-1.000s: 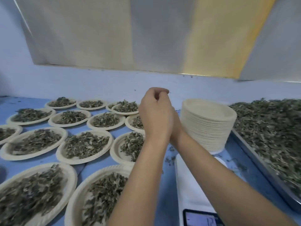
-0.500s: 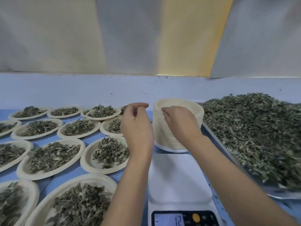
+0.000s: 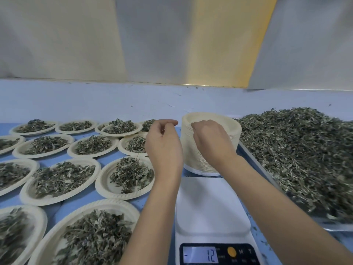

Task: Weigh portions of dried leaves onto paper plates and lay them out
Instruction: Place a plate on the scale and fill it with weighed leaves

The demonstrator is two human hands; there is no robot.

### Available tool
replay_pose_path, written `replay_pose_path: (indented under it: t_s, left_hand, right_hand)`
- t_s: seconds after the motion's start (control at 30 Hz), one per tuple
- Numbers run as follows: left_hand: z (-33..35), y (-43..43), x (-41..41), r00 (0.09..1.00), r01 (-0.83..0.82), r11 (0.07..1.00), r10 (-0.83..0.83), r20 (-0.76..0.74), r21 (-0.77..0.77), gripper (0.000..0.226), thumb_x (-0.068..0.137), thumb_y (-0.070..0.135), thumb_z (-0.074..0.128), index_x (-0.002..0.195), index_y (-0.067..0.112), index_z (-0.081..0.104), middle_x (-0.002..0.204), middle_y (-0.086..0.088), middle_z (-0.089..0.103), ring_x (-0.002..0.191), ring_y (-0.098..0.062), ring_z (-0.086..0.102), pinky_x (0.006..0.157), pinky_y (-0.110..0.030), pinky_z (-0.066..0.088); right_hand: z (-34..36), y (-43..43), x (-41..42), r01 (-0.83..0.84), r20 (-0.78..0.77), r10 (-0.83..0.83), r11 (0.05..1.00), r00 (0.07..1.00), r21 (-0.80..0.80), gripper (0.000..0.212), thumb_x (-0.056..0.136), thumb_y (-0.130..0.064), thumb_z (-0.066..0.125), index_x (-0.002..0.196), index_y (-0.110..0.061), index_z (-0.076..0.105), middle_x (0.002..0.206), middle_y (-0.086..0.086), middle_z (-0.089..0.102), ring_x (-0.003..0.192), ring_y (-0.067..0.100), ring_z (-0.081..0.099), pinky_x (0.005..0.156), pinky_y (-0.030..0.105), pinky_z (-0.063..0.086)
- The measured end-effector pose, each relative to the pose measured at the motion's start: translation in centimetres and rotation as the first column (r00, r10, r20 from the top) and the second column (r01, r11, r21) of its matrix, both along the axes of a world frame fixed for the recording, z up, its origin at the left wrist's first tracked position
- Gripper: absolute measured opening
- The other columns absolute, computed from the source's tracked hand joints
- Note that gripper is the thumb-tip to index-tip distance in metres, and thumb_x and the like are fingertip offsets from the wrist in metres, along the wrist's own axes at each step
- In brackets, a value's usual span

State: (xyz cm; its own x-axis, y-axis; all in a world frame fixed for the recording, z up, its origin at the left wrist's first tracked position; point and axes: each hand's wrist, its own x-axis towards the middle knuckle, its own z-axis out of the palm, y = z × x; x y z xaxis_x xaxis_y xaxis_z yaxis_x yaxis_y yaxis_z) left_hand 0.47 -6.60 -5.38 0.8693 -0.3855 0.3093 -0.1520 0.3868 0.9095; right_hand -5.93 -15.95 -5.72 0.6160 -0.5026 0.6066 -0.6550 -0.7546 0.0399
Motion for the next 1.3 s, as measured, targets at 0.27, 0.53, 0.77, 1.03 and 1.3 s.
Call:
replay_pose_path:
  t_s: [0.27,0.53,0.77,1.03,1.3]
  left_hand:
    - [-0.2,-0.1,-0.1,0.996,0.095,0.991,-0.094,-0.013,0.098,0.024,0.089,0.009,0.044,0.081,0.019,0.064,0.085,0.004,0.066,0.075,-0.018,0.058,0.079,-0.039,0.049]
    - [-0.2,0.3,1.1,0.979,0.202,0.968,-0.196,-0.054,0.152,0.029,0.095,0.026,0.053,0.106,0.001,0.06,0.092,-0.012,0.068,0.058,-0.015,0.067,0.07,-0.034,0.057]
    - [0.1,2.5,2.2,0.973,0.153,0.932,-0.2,0.114,0.329,0.014,0.091,0.014,0.053,0.079,0.021,0.057,0.044,0.006,0.06,0.042,-0.007,0.057,0.062,-0.03,0.048]
    - [-1.0,5.2,1.9,0.882,0.062,0.839,-0.3,0.364,0.541,0.021,0.089,0.019,0.049,0.074,0.033,0.057,0.043,0.002,0.06,0.034,-0.008,0.054,0.043,-0.021,0.036]
    - [-1.8,5.6,2.1,0.88,-0.078,0.748,-0.26,0.399,0.659,0.041,0.094,0.027,0.043,0.075,-0.008,0.052,0.032,-0.002,0.047,0.026,-0.011,0.046,0.031,-0.014,0.033]
  right_hand:
    - [0.1,-0.8,-0.4,-0.108,0.188,0.139,0.98,0.972,-0.167,0.019,0.082,0.008,0.056,0.096,0.005,0.067,0.086,0.018,0.066,0.085,0.037,0.059,0.069,0.044,0.049]
    - [-2.6,2.5,-1.4,-0.37,0.282,0.496,0.839,0.821,-0.398,0.024,0.075,0.01,0.066,0.097,0.005,0.071,0.09,0.012,0.072,0.078,0.03,0.067,0.072,0.038,0.057]
    - [-1.6,3.7,-4.8,-0.361,0.689,0.238,0.932,0.685,0.037,0.031,0.092,-0.011,0.057,0.123,-0.011,0.062,0.13,-0.008,0.054,0.123,0.009,0.046,0.111,0.033,0.029]
    - [-4.2,3.8,-8.7,-0.573,0.925,-0.192,0.738,0.329,0.357,0.027,0.096,-0.015,0.049,0.105,-0.028,0.07,0.108,-0.017,0.07,0.108,0.0,0.061,0.098,0.028,0.049]
    - [-7.2,4.0,-9.7,-0.617,0.957,-0.234,0.732,0.17,0.289,0.026,0.087,-0.017,0.044,0.085,-0.012,0.07,0.084,0.003,0.075,0.084,0.02,0.072,0.072,0.024,0.057]
